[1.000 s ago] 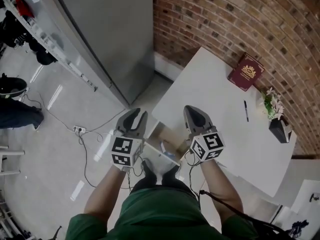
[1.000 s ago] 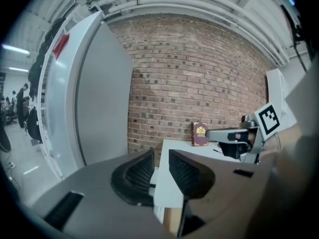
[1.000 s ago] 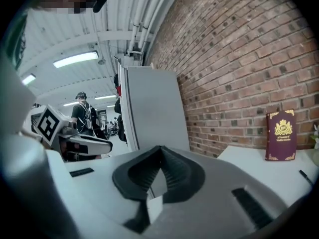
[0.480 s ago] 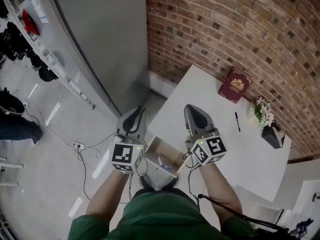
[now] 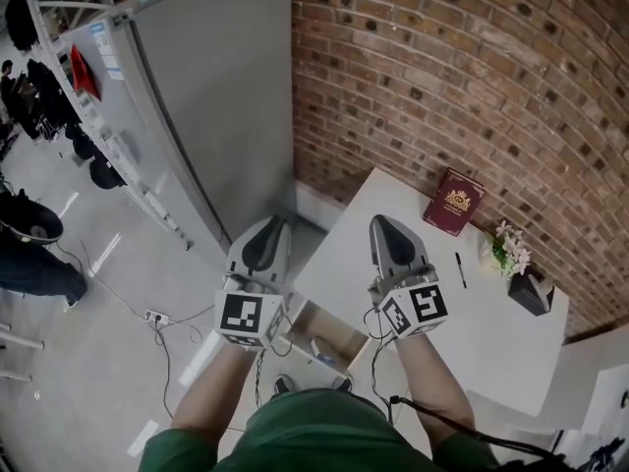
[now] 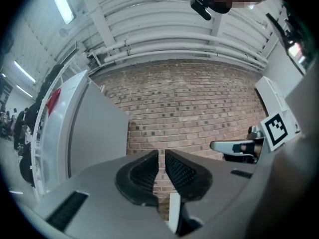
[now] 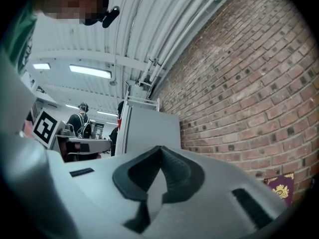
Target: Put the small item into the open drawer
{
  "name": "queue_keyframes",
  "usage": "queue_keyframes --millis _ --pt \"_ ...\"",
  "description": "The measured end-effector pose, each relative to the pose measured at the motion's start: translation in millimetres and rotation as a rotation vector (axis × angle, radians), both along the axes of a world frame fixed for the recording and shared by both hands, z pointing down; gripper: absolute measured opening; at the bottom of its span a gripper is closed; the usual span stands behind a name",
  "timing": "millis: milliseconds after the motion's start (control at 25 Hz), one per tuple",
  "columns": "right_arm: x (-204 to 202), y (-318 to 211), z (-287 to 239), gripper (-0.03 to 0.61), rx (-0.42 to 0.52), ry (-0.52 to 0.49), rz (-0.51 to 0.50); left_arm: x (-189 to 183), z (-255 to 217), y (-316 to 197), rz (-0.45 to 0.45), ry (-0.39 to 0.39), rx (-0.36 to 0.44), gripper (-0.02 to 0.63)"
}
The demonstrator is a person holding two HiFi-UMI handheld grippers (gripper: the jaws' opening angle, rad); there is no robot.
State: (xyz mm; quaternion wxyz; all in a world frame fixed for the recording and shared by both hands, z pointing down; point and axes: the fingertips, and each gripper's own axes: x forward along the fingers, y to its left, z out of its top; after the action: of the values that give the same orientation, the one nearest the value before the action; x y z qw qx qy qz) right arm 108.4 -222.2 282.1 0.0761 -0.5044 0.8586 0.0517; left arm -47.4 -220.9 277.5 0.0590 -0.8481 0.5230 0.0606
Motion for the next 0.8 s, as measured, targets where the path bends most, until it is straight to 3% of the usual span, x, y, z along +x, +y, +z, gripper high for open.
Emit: queue_keyframes --millis 320,800 --pt "6 -2 -27 0.003 0.008 0.012 0.061 -14 -38 1 -0.033 0.028 0.078 0.038" --pt "20 6 -35 0.003 0.027 0.009 0.106 -28 -39 1 -0.031 0.097 0.042 0.038"
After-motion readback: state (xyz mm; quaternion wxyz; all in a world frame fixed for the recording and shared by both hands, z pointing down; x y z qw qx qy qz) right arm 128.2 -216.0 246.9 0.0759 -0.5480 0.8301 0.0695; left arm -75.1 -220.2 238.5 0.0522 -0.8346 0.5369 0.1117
